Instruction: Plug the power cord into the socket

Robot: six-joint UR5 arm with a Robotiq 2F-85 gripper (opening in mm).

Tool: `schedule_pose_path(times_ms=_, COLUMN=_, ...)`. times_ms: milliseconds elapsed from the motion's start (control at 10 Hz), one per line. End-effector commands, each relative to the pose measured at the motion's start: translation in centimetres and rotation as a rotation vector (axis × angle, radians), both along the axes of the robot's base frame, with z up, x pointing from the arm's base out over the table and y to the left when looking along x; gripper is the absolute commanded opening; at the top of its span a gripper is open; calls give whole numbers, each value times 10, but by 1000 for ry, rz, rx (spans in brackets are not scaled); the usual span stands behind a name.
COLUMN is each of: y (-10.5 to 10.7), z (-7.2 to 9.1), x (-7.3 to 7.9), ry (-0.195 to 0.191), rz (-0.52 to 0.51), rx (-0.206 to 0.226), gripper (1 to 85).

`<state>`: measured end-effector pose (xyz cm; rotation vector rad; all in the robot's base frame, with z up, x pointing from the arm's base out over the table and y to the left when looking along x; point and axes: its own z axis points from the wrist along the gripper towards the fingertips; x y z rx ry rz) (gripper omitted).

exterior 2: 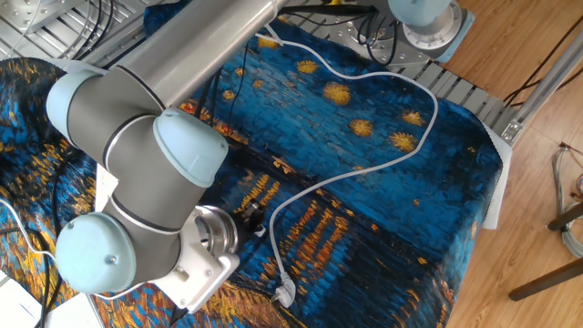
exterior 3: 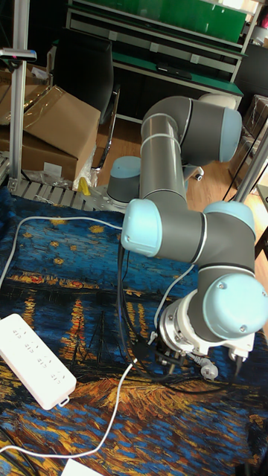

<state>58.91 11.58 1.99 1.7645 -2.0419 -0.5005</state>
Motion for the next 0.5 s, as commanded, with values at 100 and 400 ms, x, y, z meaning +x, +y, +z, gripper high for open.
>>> schedule_pose_path(times_ms=100, y=14, z=19, x=0, ry=-20, rz=-135, rx=-2, gripper=13)
schedule_pose_path(times_ms=400, y=-10, z=39, x=25, ry=-156, rz=-173, rx=-82, gripper=13)
